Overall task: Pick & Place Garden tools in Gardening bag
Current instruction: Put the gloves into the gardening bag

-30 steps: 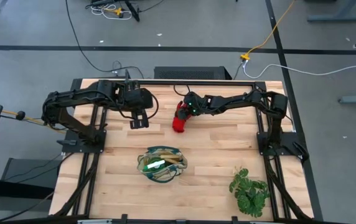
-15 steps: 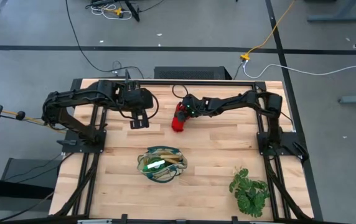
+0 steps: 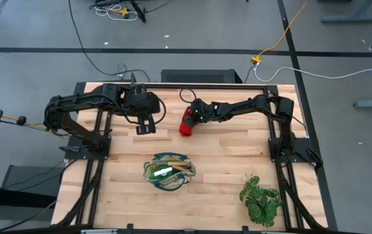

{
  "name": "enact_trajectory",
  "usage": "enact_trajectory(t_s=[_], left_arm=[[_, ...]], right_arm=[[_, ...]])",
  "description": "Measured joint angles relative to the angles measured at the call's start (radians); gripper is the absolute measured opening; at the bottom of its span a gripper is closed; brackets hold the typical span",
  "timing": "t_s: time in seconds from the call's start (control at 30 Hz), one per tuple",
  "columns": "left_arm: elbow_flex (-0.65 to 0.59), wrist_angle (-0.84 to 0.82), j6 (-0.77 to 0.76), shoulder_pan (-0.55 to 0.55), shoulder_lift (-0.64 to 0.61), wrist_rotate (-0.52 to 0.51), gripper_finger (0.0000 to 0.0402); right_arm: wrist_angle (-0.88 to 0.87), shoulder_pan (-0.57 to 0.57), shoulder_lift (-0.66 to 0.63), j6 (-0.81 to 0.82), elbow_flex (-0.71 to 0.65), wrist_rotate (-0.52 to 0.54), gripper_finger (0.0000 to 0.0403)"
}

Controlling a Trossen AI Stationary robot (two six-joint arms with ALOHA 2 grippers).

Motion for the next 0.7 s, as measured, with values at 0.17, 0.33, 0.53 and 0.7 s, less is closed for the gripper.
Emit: enact_trajectory(t_s=[0.17,0.33,0.53,0.7], left_arm=[[0.0,0.002,0.0,0.0,0.0,0.0,0.0062],[0.0,0.003,0.0,0.0,0.0,0.0,0.0062],[0.0,0.003,0.0,0.0,0.0,0.0,0.0062],[0.0,0.003,0.0,0.0,0.0,0.0,0.0062]], right_arm=[[-0.001,0.0,0.001,0.0,-0.001,-0.005,0.0101],[0.002,-0.001,0.002,-0.028,-0.001,-0.036,0.0019],[0.002,-0.001,-0.002,-0.036,-0.001,-0.043,0.0018],[-0.019,0.001,-0.032,-0.057,-0.004,-0.083,0.0008]])
